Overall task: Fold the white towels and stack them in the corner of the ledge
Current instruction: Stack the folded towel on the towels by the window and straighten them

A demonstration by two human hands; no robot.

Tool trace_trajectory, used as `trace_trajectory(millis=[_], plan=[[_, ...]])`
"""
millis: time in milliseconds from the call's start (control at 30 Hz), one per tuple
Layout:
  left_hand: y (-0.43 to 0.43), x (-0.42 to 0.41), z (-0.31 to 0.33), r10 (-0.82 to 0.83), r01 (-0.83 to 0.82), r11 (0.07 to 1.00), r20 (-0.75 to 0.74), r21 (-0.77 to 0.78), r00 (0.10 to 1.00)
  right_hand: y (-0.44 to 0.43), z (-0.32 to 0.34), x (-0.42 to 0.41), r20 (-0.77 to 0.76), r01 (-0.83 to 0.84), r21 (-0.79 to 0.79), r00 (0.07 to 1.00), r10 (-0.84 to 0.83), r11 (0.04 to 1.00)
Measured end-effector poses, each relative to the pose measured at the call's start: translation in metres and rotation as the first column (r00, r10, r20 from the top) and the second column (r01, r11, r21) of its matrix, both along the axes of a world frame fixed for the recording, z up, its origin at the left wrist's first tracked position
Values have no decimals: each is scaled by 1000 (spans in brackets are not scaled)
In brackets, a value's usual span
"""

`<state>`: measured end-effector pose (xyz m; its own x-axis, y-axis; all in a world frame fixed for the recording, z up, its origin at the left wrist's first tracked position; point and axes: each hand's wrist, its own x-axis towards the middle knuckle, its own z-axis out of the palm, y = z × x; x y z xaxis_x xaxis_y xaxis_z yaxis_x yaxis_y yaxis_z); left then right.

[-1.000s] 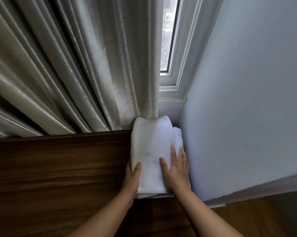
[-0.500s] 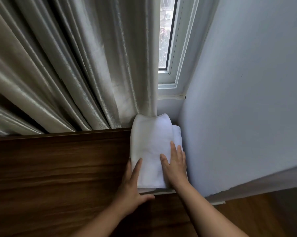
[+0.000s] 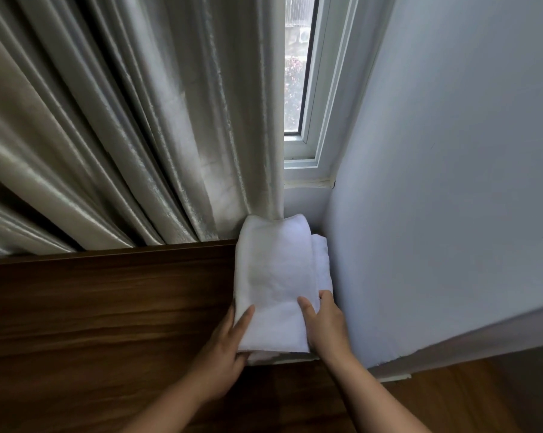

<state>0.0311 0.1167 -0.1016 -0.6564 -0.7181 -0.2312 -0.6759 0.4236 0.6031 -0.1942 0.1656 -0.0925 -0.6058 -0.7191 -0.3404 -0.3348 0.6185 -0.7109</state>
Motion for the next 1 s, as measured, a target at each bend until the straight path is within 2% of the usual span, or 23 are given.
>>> trace_trajectory(millis=[67, 100, 167, 200, 267, 333, 400, 467, 567, 833, 900, 933, 1000], plan=[[3, -5, 7, 122, -99, 976, -111, 193, 986, 0, 4, -4, -50, 11, -38, 999, -13, 999], [0, -9, 9, 238, -171, 936, -195, 309, 952, 0, 3, -8, -89, 44, -51, 995, -49, 998], [-12, -19, 14, 544, -317, 746, -262, 585, 797, -3, -6, -20, -80, 87, -32, 993, -90, 996], [-20, -25, 15, 643, -340, 638, -235, 691, 729, -5, -10, -24, 9, 85, -12, 996, -85, 996], [-32, -39, 12, 704, -346, 512, -153, 786, 694, -13, -20, -29, 197, 43, -5, 979, -41, 999], [-35, -50, 5, 744, -368, 470, -136, 802, 655, -22, -24, -36, 238, 9, -21, 971, -4, 1000], [-30, -59, 2, 778, -401, 470, -155, 786, 609, -28, -20, -42, 210, -39, -48, 976, 48, 998], [-23, -61, 2, 780, -428, 492, -166, 758, 603, -29, -16, -47, 173, -96, -47, 980, 103, 994], [-24, -58, -1, 771, -450, 504, -150, 737, 619, -27, -15, -48, 149, -132, -24, 980, 134, 991], [-29, -56, 7, 738, -447, 538, -143, 715, 660, -29, -12, -44, 118, -104, 29, 988, 100, 994], [-32, -53, 10, 711, -474, 584, -134, 659, 690, -30, -3, -37, -51, -123, 27, 991, 124, 992], [-35, -51, 13, 689, -487, 612, -118, 623, 715, -28, 6, -30, -208, -159, 34, 965, 163, 987], [-38, -42, 23, 625, -498, 684, -77, 533, 777, -25, 13, -16, -498, -314, 44, 816, 294, 948]])
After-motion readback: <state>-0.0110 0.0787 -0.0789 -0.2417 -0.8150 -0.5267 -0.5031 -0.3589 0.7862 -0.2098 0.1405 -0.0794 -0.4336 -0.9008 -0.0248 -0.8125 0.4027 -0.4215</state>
